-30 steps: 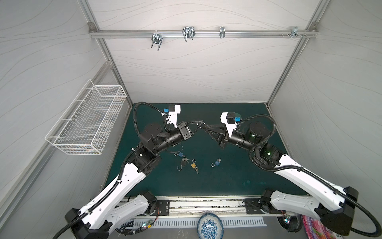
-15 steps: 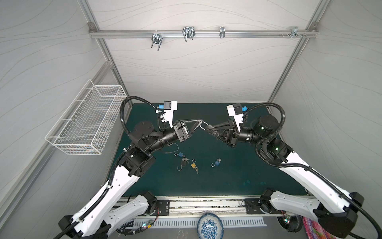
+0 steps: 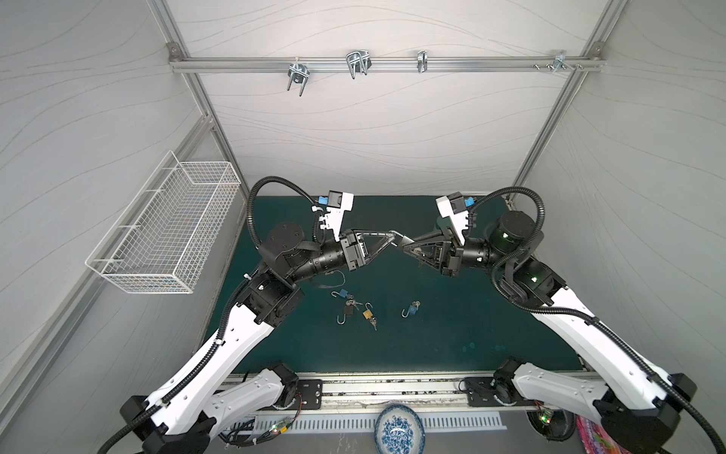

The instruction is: Lock with the key

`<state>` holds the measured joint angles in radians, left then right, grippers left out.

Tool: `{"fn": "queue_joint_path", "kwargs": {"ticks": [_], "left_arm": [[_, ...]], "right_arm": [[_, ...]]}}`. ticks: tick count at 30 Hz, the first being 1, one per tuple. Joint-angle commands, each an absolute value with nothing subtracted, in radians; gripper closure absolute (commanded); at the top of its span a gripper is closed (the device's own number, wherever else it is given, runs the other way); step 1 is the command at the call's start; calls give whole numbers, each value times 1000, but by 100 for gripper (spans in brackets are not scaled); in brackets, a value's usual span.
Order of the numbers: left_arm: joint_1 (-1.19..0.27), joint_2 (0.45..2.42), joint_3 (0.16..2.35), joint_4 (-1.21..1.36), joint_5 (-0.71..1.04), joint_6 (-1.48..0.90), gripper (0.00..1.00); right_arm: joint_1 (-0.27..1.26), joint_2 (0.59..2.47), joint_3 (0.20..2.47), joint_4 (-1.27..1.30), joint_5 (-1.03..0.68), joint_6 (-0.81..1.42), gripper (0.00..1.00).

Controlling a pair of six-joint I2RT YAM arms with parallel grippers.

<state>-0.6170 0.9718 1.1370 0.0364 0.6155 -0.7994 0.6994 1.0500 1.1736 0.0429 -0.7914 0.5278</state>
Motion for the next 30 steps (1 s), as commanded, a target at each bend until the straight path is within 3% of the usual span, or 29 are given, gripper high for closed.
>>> {"fn": "queue_joint_path", "kwargs": {"ticks": [1,13,30], "left_arm": [[-617,972,1176,106,643,-786,70],[-615,971,1196,65,615,-753,74],[-616,974,1189,68,636,-749,100]], "right_arm": [[693,1031,1203,55,-818,544,100],[679,1029,1232,11,-859,583,100],[673,1032,1245,32,-864,624,100]]}}
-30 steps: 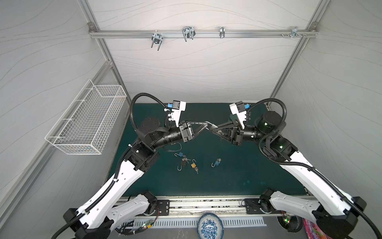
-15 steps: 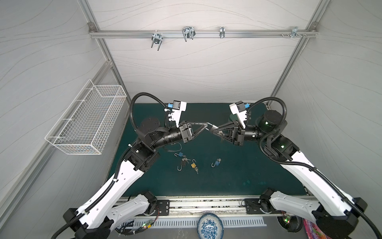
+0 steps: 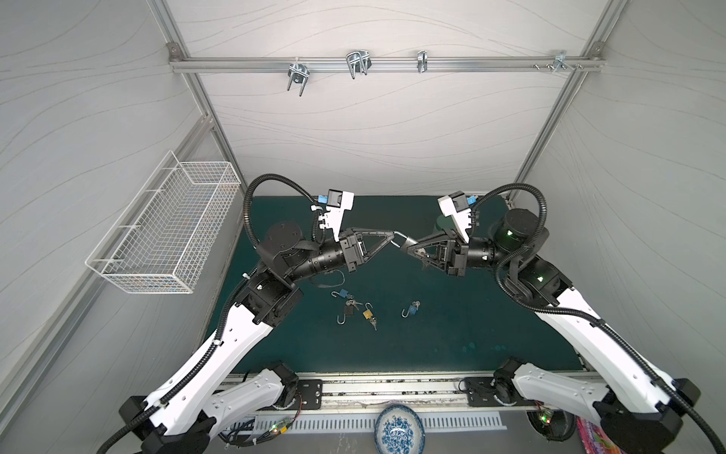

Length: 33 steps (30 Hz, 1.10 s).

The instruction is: Lock with the key

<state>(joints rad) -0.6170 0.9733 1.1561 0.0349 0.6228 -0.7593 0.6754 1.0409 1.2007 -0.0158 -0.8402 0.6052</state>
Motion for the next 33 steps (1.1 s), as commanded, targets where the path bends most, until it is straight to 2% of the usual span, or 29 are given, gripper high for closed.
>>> {"fn": "queue_joint_path", "kwargs": {"ticks": [1,16,33], "left_arm": [[-617,974,1188,69,638,-748,100],[-636,991,1139,107,667,-726,100],[-688,1002,1099,128,672,-739,100]], "right_arm": [[672,1034,1246,37,-862,625,100],[673,1057,1223,155,-864,729,100],[673,1063,1246,102,-803,650,100]]}}
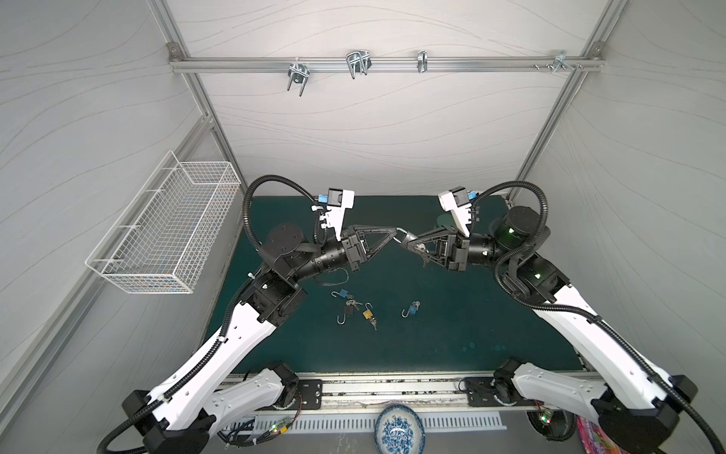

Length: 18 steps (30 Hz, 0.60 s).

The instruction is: Lock with the key

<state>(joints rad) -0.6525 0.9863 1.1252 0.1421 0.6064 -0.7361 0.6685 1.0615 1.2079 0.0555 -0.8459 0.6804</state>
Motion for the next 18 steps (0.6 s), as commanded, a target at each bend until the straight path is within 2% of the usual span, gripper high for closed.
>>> {"fn": "queue_joint_path", "kwargs": {"ticks": [1,11,18], "left_arm": [[-690,999,1095,126,672,-738,100],[-705,985,1075,73,672,-713,100],[-779,1027,1100,-3,683,-646,100]], "right_arm": [[673,1061,1247,100,-797,645,100],[673,1090,1279,123,-801,655,100],[674,1169,1374,131,-834,655,100]]}}
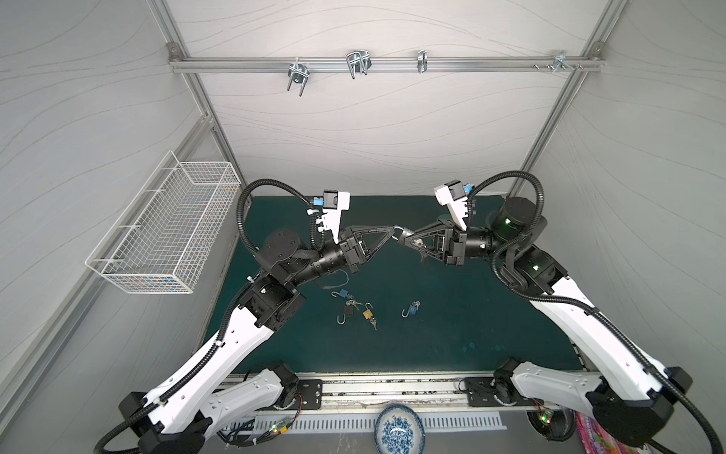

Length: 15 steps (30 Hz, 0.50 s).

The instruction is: Lock with the key

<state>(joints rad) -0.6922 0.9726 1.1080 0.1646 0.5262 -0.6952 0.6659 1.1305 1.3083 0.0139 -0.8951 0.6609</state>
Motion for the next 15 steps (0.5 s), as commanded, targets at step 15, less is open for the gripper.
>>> {"fn": "queue_joint_path", "kwargs": {"ticks": [15], "left_arm": [[-664,929,1132,-44,615,-653,100]], "right_arm": [[657,1062,1293,-95,-815,453,100]]}}
